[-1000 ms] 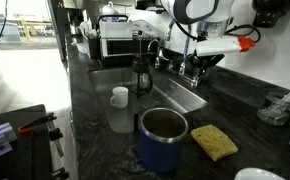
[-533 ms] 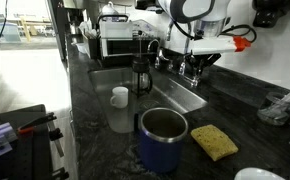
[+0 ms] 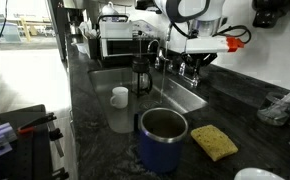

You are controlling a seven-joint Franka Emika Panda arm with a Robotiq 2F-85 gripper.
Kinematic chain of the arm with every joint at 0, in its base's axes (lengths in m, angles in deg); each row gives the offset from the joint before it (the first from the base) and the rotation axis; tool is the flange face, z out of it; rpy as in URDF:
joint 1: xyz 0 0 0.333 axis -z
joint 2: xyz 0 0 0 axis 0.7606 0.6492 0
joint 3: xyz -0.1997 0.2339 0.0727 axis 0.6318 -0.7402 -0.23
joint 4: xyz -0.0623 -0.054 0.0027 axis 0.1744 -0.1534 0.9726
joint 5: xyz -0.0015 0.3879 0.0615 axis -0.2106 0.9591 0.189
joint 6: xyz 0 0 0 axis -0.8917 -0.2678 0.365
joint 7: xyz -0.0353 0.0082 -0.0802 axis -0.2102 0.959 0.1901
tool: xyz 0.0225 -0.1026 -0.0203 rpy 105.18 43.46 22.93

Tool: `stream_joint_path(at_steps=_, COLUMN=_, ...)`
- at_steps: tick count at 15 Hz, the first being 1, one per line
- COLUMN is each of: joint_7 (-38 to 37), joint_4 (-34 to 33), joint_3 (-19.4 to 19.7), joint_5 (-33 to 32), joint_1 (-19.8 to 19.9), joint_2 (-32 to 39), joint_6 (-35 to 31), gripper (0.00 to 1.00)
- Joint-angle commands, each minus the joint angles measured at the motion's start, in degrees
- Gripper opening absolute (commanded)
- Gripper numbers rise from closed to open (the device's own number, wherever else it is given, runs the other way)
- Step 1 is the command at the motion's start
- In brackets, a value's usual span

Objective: Move the tap faucet from right to left

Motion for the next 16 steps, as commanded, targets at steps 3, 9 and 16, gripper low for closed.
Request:
stream_joint_path(at_steps=3, joint_7=-1.4, joint_4=5.8, joint_3=-1.3, joint_5=-0.8, joint_1=-0.2, joint_2=-4.6, joint_6=1.5, gripper=0.03)
stream_joint_path(at_steps=9, joint_7=-2.2, joint_4=7.2, joint_3=-2.0, joint_5=-0.8, joint_1=-0.4, joint_2=-5.3, joint_6=0.7, gripper=0.03)
stream_joint_path(at_steps=16, joint_7=-2.0, joint_4=10.5, joint_3=-3.4, joint_5=0.0, joint_1=-0.1, joint_2=-7.9, joint_6=0.6, gripper=0.53)
